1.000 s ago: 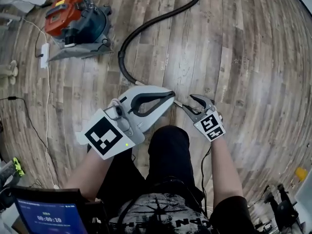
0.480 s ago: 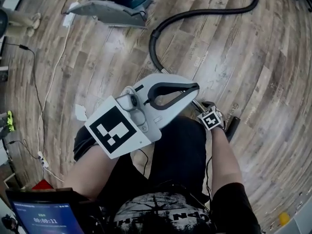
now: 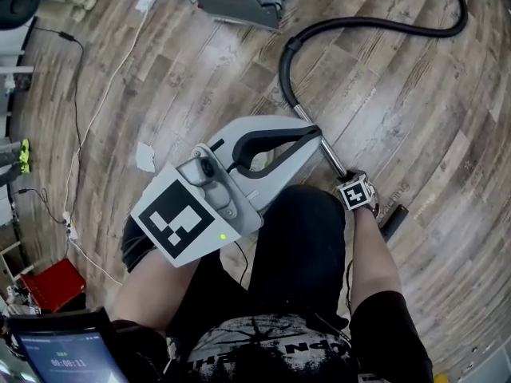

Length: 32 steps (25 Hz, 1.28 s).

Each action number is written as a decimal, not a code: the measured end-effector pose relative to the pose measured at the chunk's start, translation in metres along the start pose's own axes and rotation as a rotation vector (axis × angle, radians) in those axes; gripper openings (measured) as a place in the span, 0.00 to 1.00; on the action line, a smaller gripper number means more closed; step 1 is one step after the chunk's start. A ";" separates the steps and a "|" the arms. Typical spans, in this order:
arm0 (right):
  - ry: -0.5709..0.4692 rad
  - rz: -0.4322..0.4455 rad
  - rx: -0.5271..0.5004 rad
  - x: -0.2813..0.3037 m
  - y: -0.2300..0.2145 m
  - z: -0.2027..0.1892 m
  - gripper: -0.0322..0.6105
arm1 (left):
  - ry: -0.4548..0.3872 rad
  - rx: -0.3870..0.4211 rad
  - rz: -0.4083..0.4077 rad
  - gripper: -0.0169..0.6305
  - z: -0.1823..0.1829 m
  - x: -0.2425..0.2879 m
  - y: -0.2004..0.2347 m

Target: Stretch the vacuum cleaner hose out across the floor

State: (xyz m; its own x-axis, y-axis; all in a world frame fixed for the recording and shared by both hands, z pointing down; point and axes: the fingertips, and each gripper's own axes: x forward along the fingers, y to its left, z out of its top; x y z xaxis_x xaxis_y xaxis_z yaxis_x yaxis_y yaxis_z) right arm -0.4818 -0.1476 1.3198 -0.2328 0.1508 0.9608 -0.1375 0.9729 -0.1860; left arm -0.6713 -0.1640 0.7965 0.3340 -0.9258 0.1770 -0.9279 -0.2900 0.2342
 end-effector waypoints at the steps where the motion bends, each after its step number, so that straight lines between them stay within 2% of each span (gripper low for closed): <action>1: -0.011 -0.015 -0.003 0.000 0.000 0.002 0.33 | 0.004 -0.005 0.008 0.03 -0.001 -0.001 0.002; 6: -0.029 -0.068 -0.016 0.003 -0.001 0.001 0.33 | -0.004 -0.002 0.020 0.03 0.000 -0.002 0.006; 14: 0.029 0.009 -0.016 -0.001 0.002 0.006 0.32 | 0.013 -0.043 0.028 0.03 -0.006 -0.003 0.012; 18: 0.070 0.006 -0.010 -0.006 0.000 0.000 0.32 | 0.029 -0.034 0.017 0.03 -0.012 0.000 0.001; 21: 0.047 -0.002 -0.025 -0.014 -0.005 0.000 0.32 | 0.072 -0.016 0.015 0.03 -0.027 0.002 -0.015; 24: 0.097 -0.002 -0.008 -0.026 -0.008 -0.011 0.32 | 0.136 -0.009 0.023 0.03 -0.047 0.003 -0.018; 25: 0.080 0.002 -0.021 -0.031 -0.008 -0.007 0.32 | 0.155 -0.041 0.032 0.03 -0.055 0.003 -0.016; 29: 0.087 -0.003 -0.057 -0.058 -0.018 -0.004 0.32 | 0.242 -0.266 0.096 0.03 -0.099 0.003 -0.002; 32: 0.072 -0.011 -0.064 -0.077 -0.022 0.006 0.32 | 0.312 -0.365 0.103 0.03 -0.132 0.013 0.011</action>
State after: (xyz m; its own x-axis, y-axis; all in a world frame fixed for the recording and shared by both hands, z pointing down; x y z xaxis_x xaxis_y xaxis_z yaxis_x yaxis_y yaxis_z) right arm -0.4668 -0.1813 1.2485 -0.1612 0.1499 0.9755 -0.0773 0.9835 -0.1639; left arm -0.6548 -0.1472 0.9279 0.3292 -0.8121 0.4818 -0.8588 -0.0454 0.5102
